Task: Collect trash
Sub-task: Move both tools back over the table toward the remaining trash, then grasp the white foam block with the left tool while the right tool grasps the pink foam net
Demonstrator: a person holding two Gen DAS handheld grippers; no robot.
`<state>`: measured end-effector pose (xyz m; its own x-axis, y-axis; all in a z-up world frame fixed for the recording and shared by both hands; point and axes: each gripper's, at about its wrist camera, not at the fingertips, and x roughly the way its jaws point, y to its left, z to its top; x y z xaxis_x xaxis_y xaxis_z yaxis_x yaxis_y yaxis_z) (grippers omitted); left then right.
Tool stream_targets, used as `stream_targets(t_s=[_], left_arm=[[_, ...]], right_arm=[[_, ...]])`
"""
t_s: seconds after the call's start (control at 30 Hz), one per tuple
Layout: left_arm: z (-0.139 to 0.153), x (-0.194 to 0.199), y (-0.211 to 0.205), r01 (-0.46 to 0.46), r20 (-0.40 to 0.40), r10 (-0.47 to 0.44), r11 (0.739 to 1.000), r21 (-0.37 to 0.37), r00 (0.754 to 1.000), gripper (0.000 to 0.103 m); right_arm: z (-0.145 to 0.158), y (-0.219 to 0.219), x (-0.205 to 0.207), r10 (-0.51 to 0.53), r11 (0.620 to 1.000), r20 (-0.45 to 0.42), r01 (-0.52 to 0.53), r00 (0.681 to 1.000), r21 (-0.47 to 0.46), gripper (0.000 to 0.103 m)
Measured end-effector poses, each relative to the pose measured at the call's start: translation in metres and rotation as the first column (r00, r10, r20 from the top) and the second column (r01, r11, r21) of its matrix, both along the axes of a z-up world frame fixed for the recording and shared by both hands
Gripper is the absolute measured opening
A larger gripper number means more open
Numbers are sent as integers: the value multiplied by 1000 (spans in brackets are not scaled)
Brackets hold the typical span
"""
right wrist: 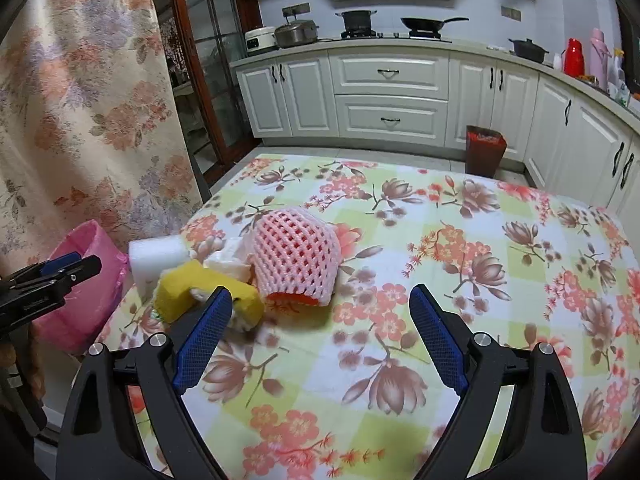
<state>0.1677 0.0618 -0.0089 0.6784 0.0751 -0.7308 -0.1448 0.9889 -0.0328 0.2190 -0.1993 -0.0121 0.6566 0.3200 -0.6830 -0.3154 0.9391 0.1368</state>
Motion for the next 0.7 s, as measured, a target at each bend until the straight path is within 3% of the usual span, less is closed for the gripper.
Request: stream_targets(t_s=[0.43, 0.7], left_arm=[[-35, 57, 6, 29, -93, -20, 995, 91, 995, 69], [-52, 71, 5, 51, -162, -35, 994, 96, 986, 69]], right_arm=[[-27, 25, 54, 40, 999, -64, -41, 997, -8, 84], [-45, 39, 78, 60, 998, -116, -61, 991, -8, 84]])
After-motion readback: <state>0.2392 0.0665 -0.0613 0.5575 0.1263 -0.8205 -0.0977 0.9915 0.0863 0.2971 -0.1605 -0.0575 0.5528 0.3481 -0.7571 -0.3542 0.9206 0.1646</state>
